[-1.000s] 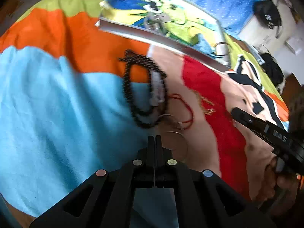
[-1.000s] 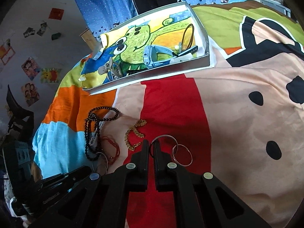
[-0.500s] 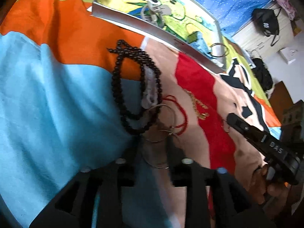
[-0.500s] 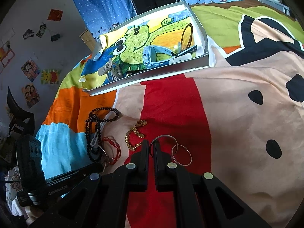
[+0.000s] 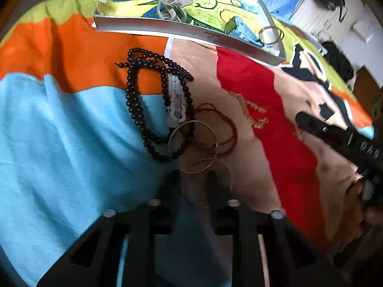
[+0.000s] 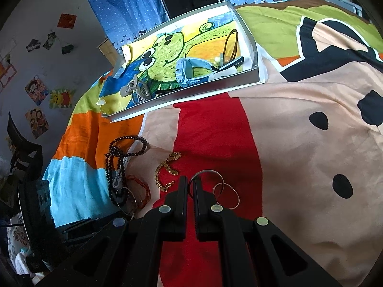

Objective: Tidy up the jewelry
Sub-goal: 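Close the left tool on a large silver hoop while the right tool grasps the small silver rings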

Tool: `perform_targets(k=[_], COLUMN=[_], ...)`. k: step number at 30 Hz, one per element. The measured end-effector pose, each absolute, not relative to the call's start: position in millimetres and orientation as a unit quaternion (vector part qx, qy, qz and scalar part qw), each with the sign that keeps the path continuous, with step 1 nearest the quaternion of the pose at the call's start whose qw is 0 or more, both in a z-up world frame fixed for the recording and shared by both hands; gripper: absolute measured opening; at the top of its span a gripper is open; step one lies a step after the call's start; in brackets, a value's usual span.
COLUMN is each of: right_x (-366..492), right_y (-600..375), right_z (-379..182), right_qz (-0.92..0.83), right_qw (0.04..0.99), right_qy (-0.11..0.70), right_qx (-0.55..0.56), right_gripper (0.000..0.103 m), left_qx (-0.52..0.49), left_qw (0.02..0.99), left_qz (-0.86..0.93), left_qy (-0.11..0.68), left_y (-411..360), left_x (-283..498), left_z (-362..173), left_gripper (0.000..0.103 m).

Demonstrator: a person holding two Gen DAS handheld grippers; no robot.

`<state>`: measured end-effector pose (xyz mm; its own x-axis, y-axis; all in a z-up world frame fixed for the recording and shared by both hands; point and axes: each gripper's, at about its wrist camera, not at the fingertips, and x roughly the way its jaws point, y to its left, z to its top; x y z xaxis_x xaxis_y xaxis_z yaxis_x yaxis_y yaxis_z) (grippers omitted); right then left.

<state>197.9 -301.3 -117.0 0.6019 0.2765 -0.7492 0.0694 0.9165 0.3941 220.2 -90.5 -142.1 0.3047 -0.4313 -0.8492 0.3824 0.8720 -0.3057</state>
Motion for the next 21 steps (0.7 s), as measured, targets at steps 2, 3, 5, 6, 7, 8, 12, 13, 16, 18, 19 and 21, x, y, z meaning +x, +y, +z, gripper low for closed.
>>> perform_targets(k=[2,3,5,6,7,8,12,13,16,18,19,21], right_x=[198,198,199,199,199,200,197,197,195,194,193,192], right_y=[-301,-301,-300,-300,-300,-300,-300,-301,-301,-301,-301,-301], right_z=[-117,-117,-117,-118,-118,-118,-116,-114,-112,-110,-110,-109], right_qz=[0.060,0.061,0.062,0.063,0.064,0.064,0.070,0.071,0.073,0.075,0.076,0.077], right_qw=[0.873,0.873,0.873,0.873,0.873,0.872,0.873,0.874,0.876,0.876,0.876,0.877], right_qy=[0.442,0.442,0.443,0.443,0.444,0.444,0.438,0.435,0.430,0.429,0.429,0.428], right_qx=[0.195,0.195,0.194,0.194,0.194,0.195,0.201,0.202,0.205,0.206,0.207,0.207], right_gripper=[0.005,0.005,0.005,0.005,0.005,0.005,0.005,0.005,0.005,0.005,0.005,0.005], left_qx=[-0.015,-0.020,-0.029,-0.033,-0.040,-0.050,-0.081,-0.087,-0.092,-0.090,-0.084,-0.080], left_qw=[0.810,0.810,0.809,0.809,0.808,0.807,0.805,0.805,0.813,0.814,0.818,0.825], left_qz=[-0.244,-0.243,-0.242,-0.242,-0.241,-0.241,-0.236,-0.235,-0.232,-0.236,-0.232,-0.221], left_qy=[0.533,0.533,0.535,0.535,0.536,0.537,0.539,0.537,0.527,0.523,0.519,0.514], left_y=[-89,-87,-84,-84,-82,-80,-71,-69,-65,-65,-66,-66], left_x=[219,219,220,220,219,219,214,212,204,200,199,202], left_z=[-144,-145,-146,-146,-145,-144,-137,-135,-126,-122,-120,-122], left_gripper=[0.001,0.000,0.000,0.000,0.000,0.000,0.000,0.000,0.000,0.000,0.000,0.000])
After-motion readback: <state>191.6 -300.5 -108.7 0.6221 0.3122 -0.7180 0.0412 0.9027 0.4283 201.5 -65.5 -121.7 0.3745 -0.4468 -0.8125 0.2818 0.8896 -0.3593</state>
